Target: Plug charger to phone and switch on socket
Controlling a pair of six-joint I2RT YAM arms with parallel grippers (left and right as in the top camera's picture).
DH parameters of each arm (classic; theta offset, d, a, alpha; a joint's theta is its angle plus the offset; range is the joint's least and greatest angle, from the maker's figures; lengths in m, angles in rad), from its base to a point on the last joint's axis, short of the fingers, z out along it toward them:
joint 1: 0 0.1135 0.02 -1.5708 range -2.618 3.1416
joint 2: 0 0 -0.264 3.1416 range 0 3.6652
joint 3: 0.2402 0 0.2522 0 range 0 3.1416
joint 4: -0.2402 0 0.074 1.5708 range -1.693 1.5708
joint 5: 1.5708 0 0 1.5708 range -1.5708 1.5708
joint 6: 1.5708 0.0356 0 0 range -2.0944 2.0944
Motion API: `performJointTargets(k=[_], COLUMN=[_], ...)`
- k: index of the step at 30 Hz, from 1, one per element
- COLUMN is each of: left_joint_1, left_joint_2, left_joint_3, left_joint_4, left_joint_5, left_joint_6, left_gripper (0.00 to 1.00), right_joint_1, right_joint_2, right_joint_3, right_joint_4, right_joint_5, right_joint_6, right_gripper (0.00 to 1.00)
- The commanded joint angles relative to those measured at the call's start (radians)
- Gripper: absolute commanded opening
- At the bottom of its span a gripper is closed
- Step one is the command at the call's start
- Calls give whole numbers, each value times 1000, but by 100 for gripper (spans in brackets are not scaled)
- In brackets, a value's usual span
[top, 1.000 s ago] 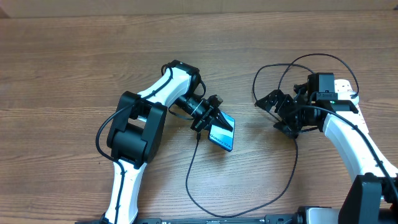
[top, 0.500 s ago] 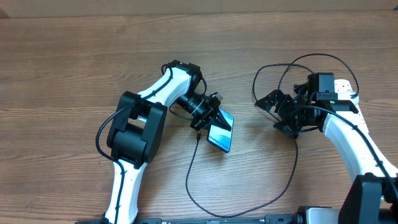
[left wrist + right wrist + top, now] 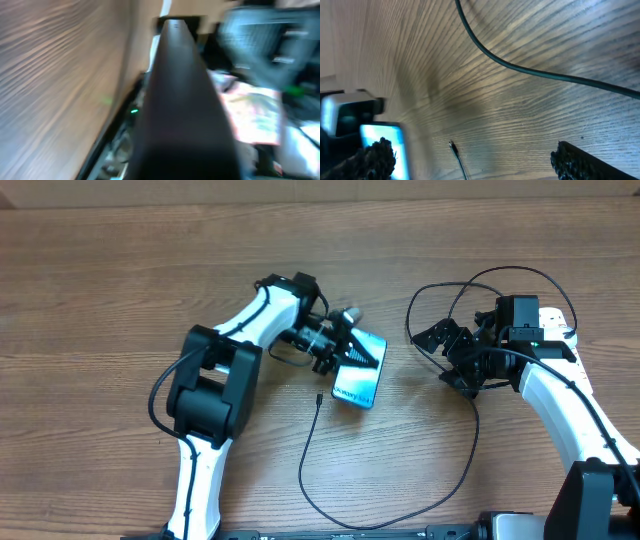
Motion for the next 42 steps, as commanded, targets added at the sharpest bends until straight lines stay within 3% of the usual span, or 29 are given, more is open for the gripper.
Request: performJointTargets(k=[1, 3, 5, 6, 8, 9, 14, 18, 20, 30, 42], left_joint_1=[55, 79, 101, 110, 132, 144, 219, 303, 336, 443, 455], left_joint_2=[-43, -43, -43, -43, -43, -43, -43, -43, -43, -43, -43], left_joint_3=[1, 1, 1, 1, 1, 1, 1, 1, 1, 1, 1], left_joint_4=[-8, -45, -113, -149, -235, -274, -311, -319, -328, -348, -352], left_joint_5=[196, 197, 199, 199, 198, 198, 196, 195, 178, 43, -21], left_joint_6=[82, 109, 176, 217, 325, 377, 436, 436, 436, 436, 436], left_gripper=[4, 4, 4, 4, 4, 4, 4, 4, 4, 4, 4], right_joint_1=[-2, -2, -2, 2, 22, 38, 173, 322, 393, 713, 783], right_joint_2=[1, 1, 1, 1, 1, 1, 1, 1, 1, 27, 258], right_joint_3=[0, 0, 0, 0, 0, 0, 0, 0, 0, 0, 76], right_joint_4=[-14, -15, -1, 2, -23, -39, -86, -78, -78, 33, 100], right_joint_5=[9, -16, -103, -134, -138, -127, -21, 78, 144, 416, 375], right_joint_6=[21, 15, -95, -132, -145, -145, -145, -108, -58, 183, 232], right_gripper=[100, 100, 74, 56, 37, 35, 38, 57, 61, 57, 50])
